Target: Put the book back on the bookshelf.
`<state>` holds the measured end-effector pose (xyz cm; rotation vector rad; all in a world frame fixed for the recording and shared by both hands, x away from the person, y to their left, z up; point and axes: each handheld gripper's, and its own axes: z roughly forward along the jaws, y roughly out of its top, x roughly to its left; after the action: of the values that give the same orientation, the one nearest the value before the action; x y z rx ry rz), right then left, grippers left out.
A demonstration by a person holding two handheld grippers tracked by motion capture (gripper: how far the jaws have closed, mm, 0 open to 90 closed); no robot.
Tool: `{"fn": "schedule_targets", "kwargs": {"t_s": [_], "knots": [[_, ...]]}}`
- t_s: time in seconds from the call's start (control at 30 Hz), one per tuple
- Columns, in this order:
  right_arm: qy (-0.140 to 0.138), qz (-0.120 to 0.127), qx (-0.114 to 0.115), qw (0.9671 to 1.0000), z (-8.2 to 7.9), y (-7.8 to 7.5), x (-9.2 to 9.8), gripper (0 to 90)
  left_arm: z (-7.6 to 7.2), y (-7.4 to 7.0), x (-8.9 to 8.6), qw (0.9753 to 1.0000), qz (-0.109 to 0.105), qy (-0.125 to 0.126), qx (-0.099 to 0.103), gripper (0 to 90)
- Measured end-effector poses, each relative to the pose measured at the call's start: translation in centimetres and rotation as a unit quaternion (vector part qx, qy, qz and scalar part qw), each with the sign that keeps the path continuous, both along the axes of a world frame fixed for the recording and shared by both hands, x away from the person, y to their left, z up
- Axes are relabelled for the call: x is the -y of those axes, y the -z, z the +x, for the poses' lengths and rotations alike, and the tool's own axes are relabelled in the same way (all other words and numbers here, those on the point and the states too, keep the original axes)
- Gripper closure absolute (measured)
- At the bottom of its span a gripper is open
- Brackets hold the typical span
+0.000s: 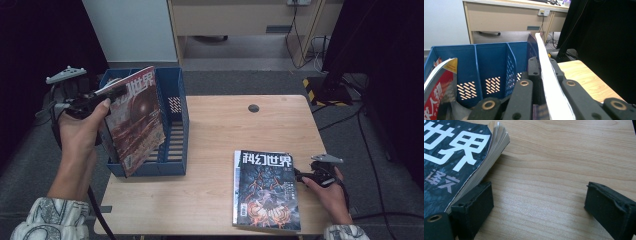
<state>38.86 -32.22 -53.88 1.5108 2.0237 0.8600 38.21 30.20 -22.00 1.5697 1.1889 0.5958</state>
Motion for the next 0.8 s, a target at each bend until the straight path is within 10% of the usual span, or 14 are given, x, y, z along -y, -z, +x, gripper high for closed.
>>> {"fn": "schedule_targets", "kwargs": {"t_s": [0.8], "knots": [[0.001, 0.000, 0.000, 1.0000, 0.0, 0.0, 0.0, 8.5, 2.3, 0.4, -2.0, 0.9990, 0.005, -0.044, -0.003, 83.8]]}}
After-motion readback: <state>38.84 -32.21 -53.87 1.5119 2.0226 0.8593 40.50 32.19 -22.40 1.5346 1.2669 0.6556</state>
